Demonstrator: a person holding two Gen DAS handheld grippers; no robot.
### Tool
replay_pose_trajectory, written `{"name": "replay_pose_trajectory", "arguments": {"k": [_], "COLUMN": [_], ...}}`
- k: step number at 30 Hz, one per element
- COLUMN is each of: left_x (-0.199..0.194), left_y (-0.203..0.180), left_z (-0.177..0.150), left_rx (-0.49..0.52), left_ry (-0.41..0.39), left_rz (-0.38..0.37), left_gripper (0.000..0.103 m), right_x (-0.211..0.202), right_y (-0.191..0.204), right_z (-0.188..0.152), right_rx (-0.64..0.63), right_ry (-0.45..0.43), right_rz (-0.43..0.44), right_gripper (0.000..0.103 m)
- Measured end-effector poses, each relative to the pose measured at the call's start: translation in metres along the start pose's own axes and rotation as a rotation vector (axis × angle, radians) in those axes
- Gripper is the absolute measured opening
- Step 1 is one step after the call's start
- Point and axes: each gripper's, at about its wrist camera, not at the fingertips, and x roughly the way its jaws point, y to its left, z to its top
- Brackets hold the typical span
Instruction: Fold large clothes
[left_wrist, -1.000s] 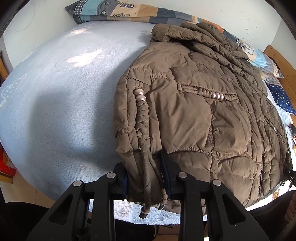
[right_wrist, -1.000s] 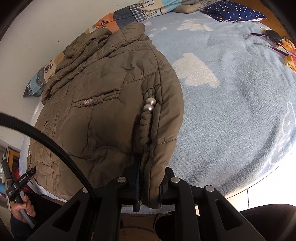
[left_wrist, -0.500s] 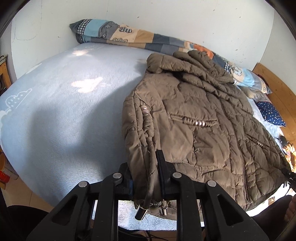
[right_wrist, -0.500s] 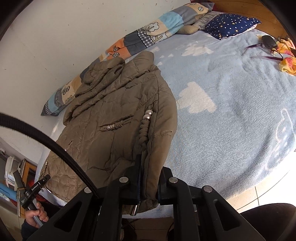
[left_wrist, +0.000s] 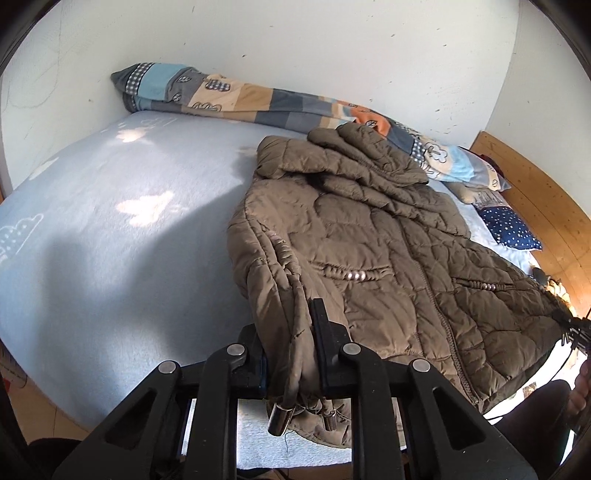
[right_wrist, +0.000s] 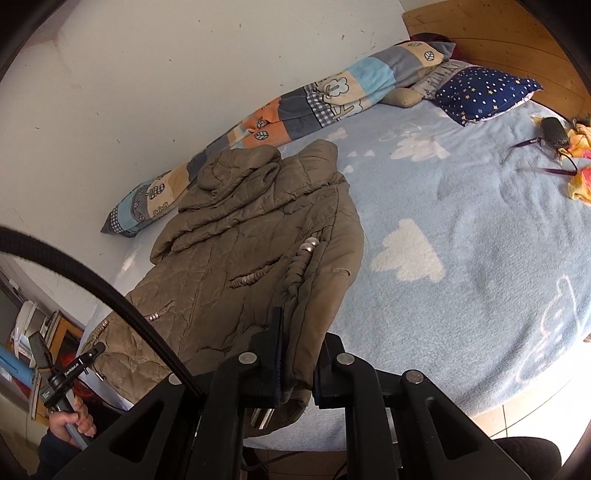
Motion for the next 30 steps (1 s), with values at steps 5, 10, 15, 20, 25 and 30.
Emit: {"name": "replay_pose_trajectory", "arguments": {"k": [5,10,15,20,25,30], "left_x": [-0.013,-0.030,-0.041,-0.050,-0.052,-0.055], "left_y": [-0.004,-0.003,-0.004,-0.001,0.003,0.008], "left_z": [0.012,0.020,0.029,0.034,0.036,0.050], "left_rx": [0.016,0.009,0.012,0.011,0.010,0.019], "left_ry": [-0.036,-0.064,-0.082,-0.071,-0.063,-0.075], "left_rz": [-0.020,-0.037,-0.054,-0.065,-0.071,-0.072], "left_gripper": [0.018,0.018,0.018,0.018,0.018,0.018], "right_x": [-0.008,-0.021,-0.034,-0.047,-0.061,-0.072], "right_y": [0.011,0.017,0.018,0.020,0.023,0.028], "right_z": [0.013,0.021,0.027,0.029,0.030,0.040], "right_rx": [-0.041,-0.057,-0.057,-0.064,-0.066,-0.062], "right_ry": [-0.023,-0.051,-0.074,-0.078,-0.087,-0.115], "right_rz": [0.026,0.041,0.053,0.053,0.062,0.082], "right_gripper": [0.012,0.012,0.012,0.012,0.012,0.012]}}
